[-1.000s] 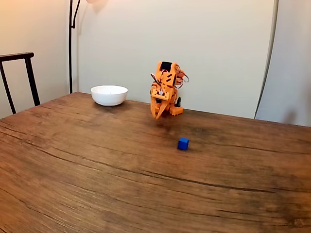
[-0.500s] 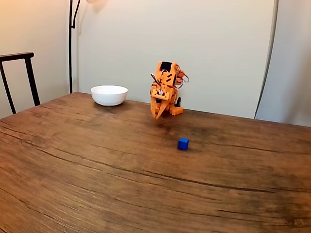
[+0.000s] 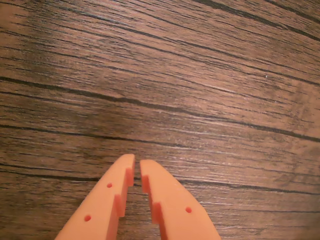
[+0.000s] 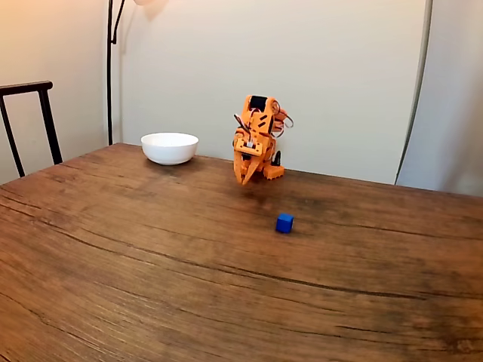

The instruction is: Grasp the cube and drop it in the bowl

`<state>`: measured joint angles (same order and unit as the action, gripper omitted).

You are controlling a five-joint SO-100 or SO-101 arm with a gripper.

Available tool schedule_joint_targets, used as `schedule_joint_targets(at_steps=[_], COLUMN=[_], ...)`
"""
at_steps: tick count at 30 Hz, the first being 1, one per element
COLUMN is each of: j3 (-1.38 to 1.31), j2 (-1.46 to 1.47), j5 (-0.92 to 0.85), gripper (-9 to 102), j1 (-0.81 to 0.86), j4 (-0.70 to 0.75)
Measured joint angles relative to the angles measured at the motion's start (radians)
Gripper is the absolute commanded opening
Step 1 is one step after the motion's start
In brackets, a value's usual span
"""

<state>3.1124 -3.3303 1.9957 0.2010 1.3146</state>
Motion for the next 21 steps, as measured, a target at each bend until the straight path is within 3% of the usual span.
schedule_joint_targets(at_steps=[12,21], j3=[0.0,0.003], j2=[0.0,0.012], j5=[0.0,0.0], gripper=[0,0], j1=[-0.037,-0.302], j4=[-0.011,-0.092])
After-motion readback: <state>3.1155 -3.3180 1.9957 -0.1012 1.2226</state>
